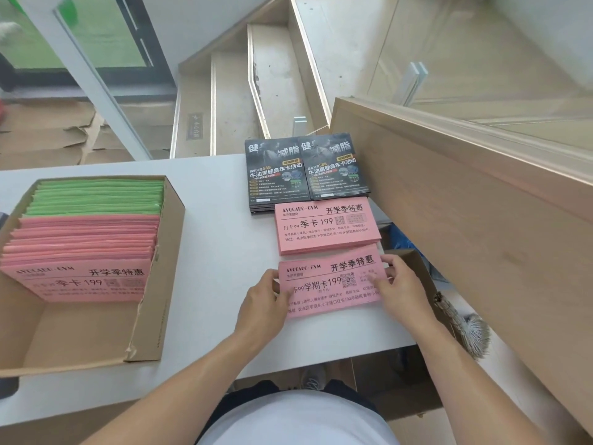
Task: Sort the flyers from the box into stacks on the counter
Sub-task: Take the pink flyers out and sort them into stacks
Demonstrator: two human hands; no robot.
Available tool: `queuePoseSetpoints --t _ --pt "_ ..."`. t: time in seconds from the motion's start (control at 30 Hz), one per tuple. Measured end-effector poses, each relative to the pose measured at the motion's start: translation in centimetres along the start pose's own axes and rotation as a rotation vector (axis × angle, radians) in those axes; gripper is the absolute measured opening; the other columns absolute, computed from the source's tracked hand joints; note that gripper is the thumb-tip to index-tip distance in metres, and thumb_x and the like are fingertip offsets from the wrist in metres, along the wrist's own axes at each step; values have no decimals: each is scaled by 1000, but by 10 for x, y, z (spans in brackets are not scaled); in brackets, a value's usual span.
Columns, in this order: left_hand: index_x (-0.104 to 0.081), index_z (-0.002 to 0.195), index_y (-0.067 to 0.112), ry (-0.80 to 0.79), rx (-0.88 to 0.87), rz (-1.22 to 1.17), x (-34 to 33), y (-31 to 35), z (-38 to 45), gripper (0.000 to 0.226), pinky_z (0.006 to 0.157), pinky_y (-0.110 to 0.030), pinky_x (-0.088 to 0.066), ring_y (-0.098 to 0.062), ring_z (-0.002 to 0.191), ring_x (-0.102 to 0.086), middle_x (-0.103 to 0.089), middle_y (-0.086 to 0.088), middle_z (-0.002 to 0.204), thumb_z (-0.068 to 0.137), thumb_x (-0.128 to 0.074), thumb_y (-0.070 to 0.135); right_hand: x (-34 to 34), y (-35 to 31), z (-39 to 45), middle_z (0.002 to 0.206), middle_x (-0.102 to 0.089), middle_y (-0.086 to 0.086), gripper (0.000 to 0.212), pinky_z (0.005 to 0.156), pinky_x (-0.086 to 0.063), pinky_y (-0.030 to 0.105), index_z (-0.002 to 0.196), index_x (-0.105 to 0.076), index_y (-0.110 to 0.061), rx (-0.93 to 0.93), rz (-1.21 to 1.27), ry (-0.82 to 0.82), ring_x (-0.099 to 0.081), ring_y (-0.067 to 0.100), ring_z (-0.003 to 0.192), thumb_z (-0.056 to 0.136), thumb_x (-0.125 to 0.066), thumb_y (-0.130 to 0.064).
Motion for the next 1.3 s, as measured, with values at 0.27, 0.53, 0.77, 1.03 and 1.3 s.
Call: queuePoseSetpoints --t 0.27,0.53,0.77,1.03,1.3 --pt "-43 141 25 -12 33 4 0 15 3 53 74 -30 -53 -3 84 -63 -59 21 90 95 -69 27 -2 9 3 112 -66 -12 48 67 -54 22 136 -48 -29 -13 -54 144 -66 4 92 94 -70 -28" --pt "-45 127 37 1 -114 -10 0 15 -10 59 64 -14 -50 0 84 -60 -51 13 103 84 -74 9 -1 11 -7 117 -55 -17 66 79 -48 18 140 -46 -34 72 -103 -39 -57 8 111 86 -80 -17" --pt "-46 123 42 10 -133 51 -6 10 0 54 67 -14 -46 -6 86 -59 -46 11 102 84 -73 14 -4 12 -2 133 -55 -9 65 87 -48 22 142 -51 -32 109 -200 46 -54 8 115 85 -81 -27" --pt "-37 142 29 -1 -157 199 -7 11 0 64 72 -19 -45 -13 92 -57 -43 5 107 87 -71 21 4 9 -1 146 -50 -4 56 105 -46 37 141 -57 -25 94 -333 -6 -45 15 132 89 -76 -15" --pt "-4 160 5 17 -234 729 -7 28 -12 73 82 -27 -40 -22 98 -50 -64 -7 116 105 -46 26 4 1 -3 144 -52 -5 47 99 -49 39 138 -59 -25 103 -462 14 -45 18 131 93 -69 -18"
Point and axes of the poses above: each hand's wrist, its own z-axis towards the middle knuckle, its own x-axis out of the back of the hand, y = z × x, the point moved 3 cm from there along z, towards the middle knuckle
